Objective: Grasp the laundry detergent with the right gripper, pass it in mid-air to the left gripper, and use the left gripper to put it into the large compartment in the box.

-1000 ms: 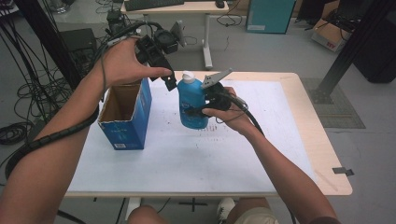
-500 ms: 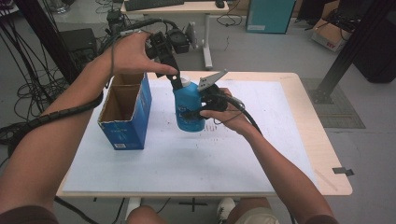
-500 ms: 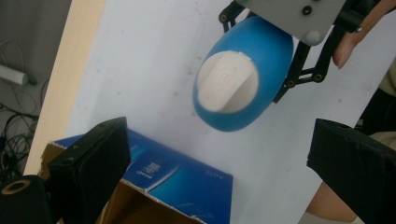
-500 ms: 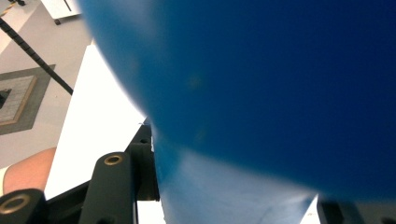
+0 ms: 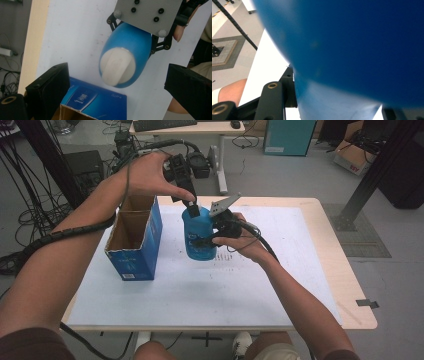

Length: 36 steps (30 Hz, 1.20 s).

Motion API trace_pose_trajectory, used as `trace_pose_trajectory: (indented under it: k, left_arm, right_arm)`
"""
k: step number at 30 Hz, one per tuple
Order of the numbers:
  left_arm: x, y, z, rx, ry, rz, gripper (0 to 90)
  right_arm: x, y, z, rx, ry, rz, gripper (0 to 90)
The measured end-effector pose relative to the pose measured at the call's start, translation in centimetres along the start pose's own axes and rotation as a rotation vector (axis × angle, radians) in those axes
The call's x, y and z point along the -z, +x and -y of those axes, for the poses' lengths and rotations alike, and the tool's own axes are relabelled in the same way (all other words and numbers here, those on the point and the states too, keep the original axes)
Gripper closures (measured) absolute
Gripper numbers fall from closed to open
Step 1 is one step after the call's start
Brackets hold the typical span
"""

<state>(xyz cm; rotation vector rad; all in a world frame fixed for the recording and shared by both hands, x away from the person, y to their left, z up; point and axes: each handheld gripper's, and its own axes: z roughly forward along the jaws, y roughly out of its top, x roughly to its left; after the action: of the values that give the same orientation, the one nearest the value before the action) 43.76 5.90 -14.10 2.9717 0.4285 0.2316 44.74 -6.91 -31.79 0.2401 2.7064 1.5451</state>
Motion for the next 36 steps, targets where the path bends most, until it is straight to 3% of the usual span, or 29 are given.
trace_pose_trajectory:
  k: [4, 5, 10, 16, 36]
  left_arm:
    - [-0.7, 0.2, -0.2, -0.009, 0.016, 0.014, 6.2]
    - [-0.9, 0.5, -0.3, -0.041, 0.049, 0.021, 6.2]
    - [-1.8, 0.7, -0.5, -0.057, 0.071, 0.043, 5.9]
    - [-2.4, 0.8, -0.6, -0.060, 0.057, 0.047, 6.0]
    - [-2.1, 0.1, -0.8, -0.078, 0.053, 0.071, 6.0]
  right_arm:
    - [0.0, 0.1, -0.1, 0.009, -0.002, -0.011, 43.6]
    - [0.0, 0.1, -0.2, 0.010, -0.003, -0.014, 43.6]
    - [0.0, 0.0, -0.3, 0.028, -0.013, -0.021, 43.6]
    - [0.0, -0.3, -0.8, 0.041, -0.023, -0.014, 43.6]
    - [0.4, 0.2, -1.8, 0.084, -0.026, -0.029, 43.6]
